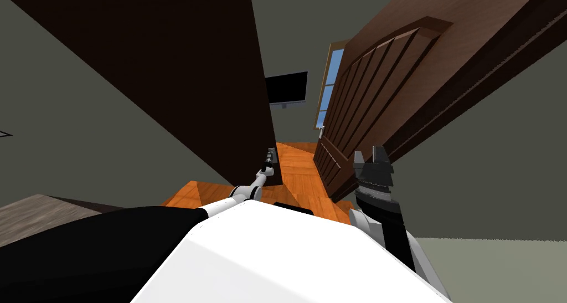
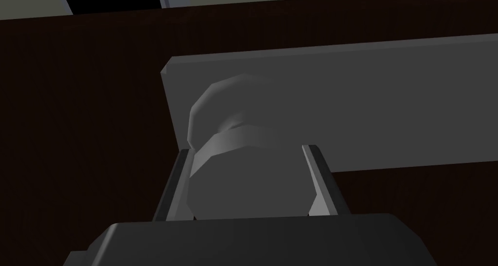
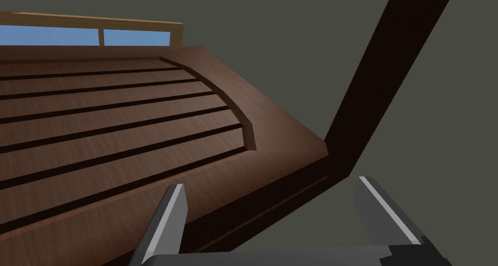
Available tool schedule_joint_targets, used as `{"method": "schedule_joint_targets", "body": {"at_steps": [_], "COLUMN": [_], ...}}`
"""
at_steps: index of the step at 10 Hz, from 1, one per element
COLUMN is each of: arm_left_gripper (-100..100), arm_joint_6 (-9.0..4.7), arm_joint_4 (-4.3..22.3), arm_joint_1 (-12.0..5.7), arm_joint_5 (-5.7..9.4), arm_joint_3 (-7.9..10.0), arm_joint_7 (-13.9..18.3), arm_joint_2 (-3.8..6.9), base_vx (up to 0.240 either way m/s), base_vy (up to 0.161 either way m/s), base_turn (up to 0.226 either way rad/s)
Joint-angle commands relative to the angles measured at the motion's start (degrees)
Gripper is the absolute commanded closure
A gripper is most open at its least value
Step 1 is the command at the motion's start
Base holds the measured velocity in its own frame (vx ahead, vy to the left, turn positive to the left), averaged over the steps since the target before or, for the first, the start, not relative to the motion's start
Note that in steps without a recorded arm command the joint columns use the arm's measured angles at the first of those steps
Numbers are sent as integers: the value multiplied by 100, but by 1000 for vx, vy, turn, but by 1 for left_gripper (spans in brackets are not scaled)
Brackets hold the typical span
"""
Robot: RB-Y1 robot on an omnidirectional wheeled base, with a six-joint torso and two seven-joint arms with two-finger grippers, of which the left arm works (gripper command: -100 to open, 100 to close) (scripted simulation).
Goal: Push the door open
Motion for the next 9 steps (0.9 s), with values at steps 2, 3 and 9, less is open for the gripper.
{"method": "schedule_joint_targets", "body": {"at_steps": [2,3,9], "arm_left_gripper": [100,100,100], "arm_joint_6": [44,44,23], "arm_joint_4": [-182,-182,-182], "arm_joint_1": [41,41,89], "arm_joint_5": [31,31,177], "arm_joint_3": [111,111,482], "arm_joint_7": [-49,-49,-189], "arm_joint_2": [63,63,193], "base_vx": [102,23,145], "base_vy": [-48,14,-59], "base_turn": [40,-12,55]}}
